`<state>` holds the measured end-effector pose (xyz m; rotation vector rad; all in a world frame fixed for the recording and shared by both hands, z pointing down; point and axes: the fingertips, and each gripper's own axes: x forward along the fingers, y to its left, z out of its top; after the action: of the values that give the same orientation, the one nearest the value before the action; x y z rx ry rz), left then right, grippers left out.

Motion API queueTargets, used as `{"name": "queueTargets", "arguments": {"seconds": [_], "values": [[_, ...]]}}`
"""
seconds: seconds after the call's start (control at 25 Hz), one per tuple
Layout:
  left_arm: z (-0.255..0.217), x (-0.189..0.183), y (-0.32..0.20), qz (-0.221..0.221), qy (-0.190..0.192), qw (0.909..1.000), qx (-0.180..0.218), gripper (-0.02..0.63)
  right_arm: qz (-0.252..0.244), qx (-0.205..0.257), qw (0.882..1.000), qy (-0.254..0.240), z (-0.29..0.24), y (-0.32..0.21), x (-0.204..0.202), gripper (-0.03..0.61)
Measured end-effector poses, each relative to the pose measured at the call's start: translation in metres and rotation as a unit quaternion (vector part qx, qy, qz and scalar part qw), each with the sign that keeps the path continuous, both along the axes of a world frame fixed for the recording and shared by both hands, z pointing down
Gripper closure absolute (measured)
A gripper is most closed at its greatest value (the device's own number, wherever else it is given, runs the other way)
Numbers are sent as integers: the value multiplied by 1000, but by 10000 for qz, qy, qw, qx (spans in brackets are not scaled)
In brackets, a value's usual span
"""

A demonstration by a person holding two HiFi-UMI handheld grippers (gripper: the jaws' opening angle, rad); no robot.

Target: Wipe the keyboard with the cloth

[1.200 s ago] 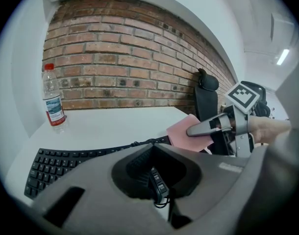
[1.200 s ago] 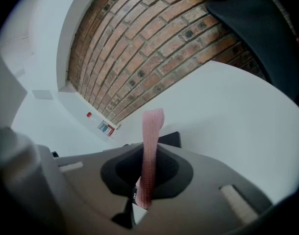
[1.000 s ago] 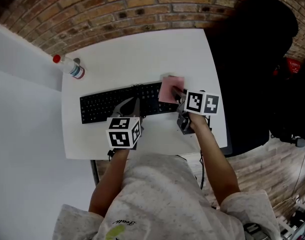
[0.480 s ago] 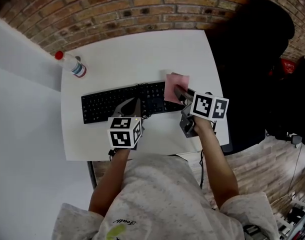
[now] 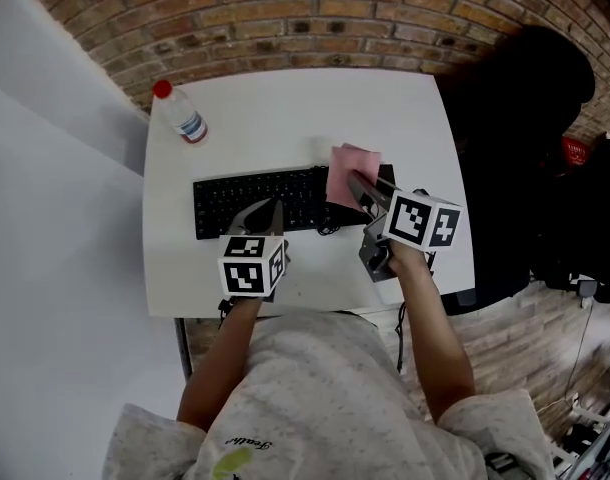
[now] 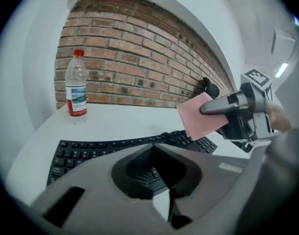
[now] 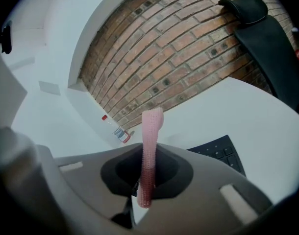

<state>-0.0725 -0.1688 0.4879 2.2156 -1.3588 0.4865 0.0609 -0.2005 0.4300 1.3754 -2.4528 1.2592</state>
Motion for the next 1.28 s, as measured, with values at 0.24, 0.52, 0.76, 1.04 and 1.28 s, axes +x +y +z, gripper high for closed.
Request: {"name": "queueTargets", "arguments": {"seconds": [0.24,0.52,0.76,1.04,1.28], "values": [[5,-54,12,-181,49,9998,-70,621,-313,-51,9995,31,3,14,-67,560],[8,-113,23,-378,54,9992,-122,621,-720,-103,9973,28,7,26,-145,560],[14,-166,35,-558,8,9981,-241,623,-1024,-218,9945,-14,15,38,-210,560],[18,-206,47,-587,29,9976,-368,621,-1255,-371,9913,-128,29,53,-274,560],[20,-226,53,-471,30,9979,-437,621,-1195,-415,9918,-160,42,60,-308,560]]}}
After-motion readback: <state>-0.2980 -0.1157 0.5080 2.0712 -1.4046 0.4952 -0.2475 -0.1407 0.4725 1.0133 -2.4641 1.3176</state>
